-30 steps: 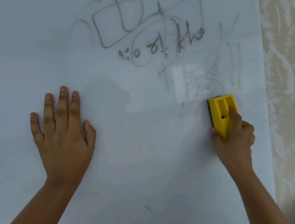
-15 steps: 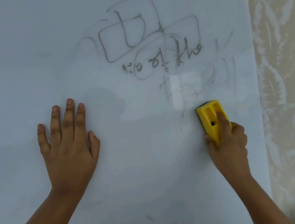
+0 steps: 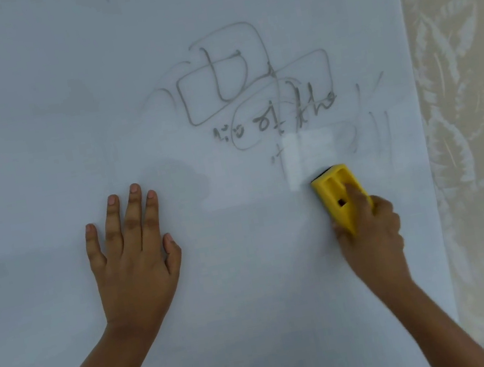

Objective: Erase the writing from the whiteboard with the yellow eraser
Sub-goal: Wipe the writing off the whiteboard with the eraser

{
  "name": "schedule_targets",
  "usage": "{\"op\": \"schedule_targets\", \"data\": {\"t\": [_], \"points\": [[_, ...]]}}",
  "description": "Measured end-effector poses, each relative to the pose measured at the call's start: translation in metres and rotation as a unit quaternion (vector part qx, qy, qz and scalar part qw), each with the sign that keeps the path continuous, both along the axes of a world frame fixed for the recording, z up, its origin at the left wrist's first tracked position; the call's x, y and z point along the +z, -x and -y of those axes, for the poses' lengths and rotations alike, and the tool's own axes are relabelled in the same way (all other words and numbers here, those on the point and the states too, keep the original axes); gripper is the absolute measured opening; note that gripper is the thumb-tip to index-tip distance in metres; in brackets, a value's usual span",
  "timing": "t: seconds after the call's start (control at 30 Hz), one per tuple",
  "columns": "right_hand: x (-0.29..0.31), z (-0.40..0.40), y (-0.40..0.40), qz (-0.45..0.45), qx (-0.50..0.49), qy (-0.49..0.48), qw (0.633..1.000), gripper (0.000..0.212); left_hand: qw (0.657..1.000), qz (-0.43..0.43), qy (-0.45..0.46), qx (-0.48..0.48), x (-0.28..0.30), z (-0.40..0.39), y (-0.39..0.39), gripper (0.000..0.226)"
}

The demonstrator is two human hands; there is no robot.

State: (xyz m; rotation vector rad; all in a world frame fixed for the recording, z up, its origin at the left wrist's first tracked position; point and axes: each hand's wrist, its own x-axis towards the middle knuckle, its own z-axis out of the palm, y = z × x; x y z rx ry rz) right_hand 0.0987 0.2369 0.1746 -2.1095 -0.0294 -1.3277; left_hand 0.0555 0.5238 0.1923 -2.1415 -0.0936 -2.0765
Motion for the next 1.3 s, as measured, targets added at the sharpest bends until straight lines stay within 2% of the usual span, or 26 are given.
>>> {"op": "schedule_targets", "data": {"t": [0.07,0.13,0.2,0.3,0.37,0.5,0.57,0.67,0.73,0.8,0.87,0.93,1.0,1.1,1.2,1.3], "points": [[0.036,0.023,-0.012,-0.014,0.0,-0.101,0.995,0.069,1.0,-0.001,-0.001,0.003,0.0,0.0,0.0,0.054],[0.064,0.024,-0.015,-0.019,0.007,-0.127,0.992,0.07,1.0,-0.002,-0.002,0.003,0.0,-0.001,0.0,0.054],[0.068,0.002,-0.01,0.006,0.016,-0.071,0.997,0.07,1.0,-0.003,-0.001,0.004,0.0,-0.001,0.0,0.054],[0.036,-0.021,-0.003,0.039,0.03,0.046,0.998,0.068,1.0,-0.002,0.0,0.004,0.0,-0.001,0.0,0.054],[0.019,-0.006,-0.005,0.028,0.016,0.052,0.998,0.068,1.0,0.0,0.001,-0.001,0.001,-0.003,-0.001,0.054],[0.045,0.054,-0.026,-0.043,-0.035,-0.124,0.991,0.069,1.0,0.004,0.0,-0.005,0.0,-0.002,-0.001,0.054],[0.072,0.063,-0.032,-0.057,-0.044,-0.166,0.984,0.067,1.0,0.006,-0.001,-0.003,0.0,-0.002,-0.001,0.054],[0.08,0.04,-0.028,-0.016,-0.018,-0.097,0.995,0.067,1.0,0.009,-0.001,-0.001,-0.001,-0.003,-0.001,0.053],[0.061,0.028,-0.024,0.017,-0.009,-0.023,1.0,0.068,1.0,0.009,0.0,-0.001,-0.002,-0.003,-0.001,0.053],[0.04,0.035,-0.023,0.014,-0.031,0.006,0.999,0.067,1.0,0.008,0.002,-0.001,-0.002,-0.002,-0.002,0.053],[0.043,0.053,-0.028,-0.019,-0.057,-0.056,0.997,0.068,1.0,0.01,0.006,-0.002,-0.002,-0.003,-0.002,0.053],[0.07,0.071,-0.036,-0.057,-0.054,-0.149,0.986,0.067,1.0,0.013,0.009,-0.002,-0.003,-0.001,-0.003,0.053],[0.102,0.076,-0.041,-0.066,-0.038,-0.19,0.979,0.066,1.0,0.014,0.008,0.0,-0.002,-0.001,-0.003,0.053],[0.121,0.055,-0.037,-0.038,-0.001,-0.136,0.99,0.068,1.0,0.013,0.008,0.001,-0.003,-0.002,-0.004,0.053],[0.091,0.041,-0.033,-0.003,-0.007,-0.036,0.999,0.069,1.0,0.011,0.01,0.003,-0.003,-0.003,-0.005,0.053],[0.075,0.065,-0.035,-0.022,-0.037,-0.052,0.998,0.07,1.0,0.012,0.013,0.001,-0.003,-0.003,-0.005,0.053]]}}
